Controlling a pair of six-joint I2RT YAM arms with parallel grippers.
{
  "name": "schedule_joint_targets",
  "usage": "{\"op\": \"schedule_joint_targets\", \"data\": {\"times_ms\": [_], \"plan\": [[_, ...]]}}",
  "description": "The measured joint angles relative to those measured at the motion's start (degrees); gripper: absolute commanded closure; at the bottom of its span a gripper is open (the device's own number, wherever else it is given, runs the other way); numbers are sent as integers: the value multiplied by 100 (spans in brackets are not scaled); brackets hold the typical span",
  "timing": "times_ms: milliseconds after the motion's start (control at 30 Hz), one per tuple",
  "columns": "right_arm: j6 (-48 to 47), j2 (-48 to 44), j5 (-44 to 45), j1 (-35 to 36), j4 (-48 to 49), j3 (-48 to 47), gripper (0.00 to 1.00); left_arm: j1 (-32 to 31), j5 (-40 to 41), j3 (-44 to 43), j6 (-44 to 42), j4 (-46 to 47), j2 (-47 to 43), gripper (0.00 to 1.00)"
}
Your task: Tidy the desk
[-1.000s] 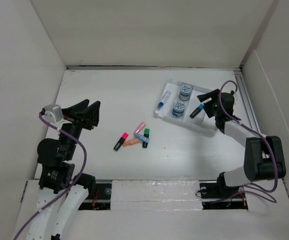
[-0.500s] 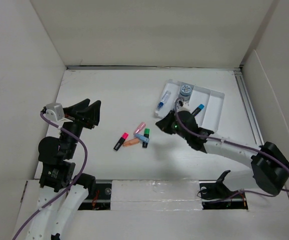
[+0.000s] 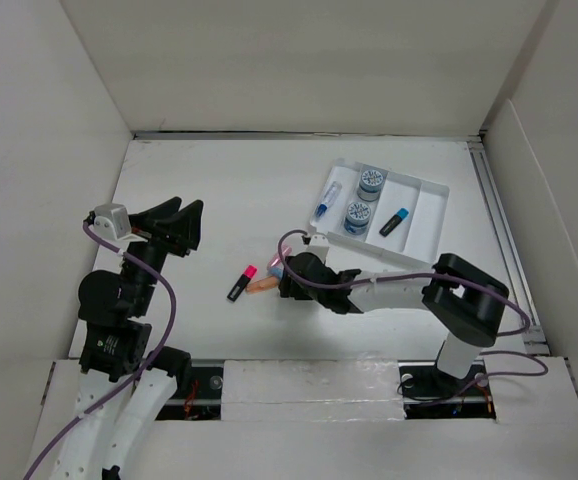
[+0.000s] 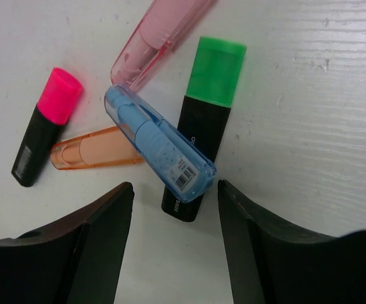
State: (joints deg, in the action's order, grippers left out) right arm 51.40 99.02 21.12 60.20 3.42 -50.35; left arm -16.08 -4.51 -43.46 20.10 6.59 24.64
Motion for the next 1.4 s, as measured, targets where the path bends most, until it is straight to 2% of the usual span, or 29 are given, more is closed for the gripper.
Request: {"op": "schedule_joint_targets", "data": {"times_ms": [133,267,333,567,700,733,767,800,867,1033,1400], "plan": [[-17,208,286,63,-61,-245,38,0,0,0,0,2,0,51],[-28,411,658,142,-232,-490,49,0,0,0,0,2,-2,51],[-44,514,872,197,-374,-621,51,0,0,0,0,2,-2,51],[-28,769,1543,490,-719,-890,46,0,0,0,0,2,-4,51],[61,793,1768,568,-822,-896,47,0,0,0,0,2,-11,51],[107,793,1812,577,-859,-896,50,0,0,0,0,4,-11,51],[140,793,1860,588,-901,-894,60,0,0,0,0,2,-11,51],[166,793,1897,588,-925,-879,64,0,0,0,0,2,-11,51],[238,769,1980,588,-925,-811,78,0,-2,0,0,4,-13,51],[409,680,2006,588,-935,-719,93,0,0,0,2,2,-13,51],[557,-608,1742,358,-1438,210,94,0,-2,0,2,7,-79,51]]}}
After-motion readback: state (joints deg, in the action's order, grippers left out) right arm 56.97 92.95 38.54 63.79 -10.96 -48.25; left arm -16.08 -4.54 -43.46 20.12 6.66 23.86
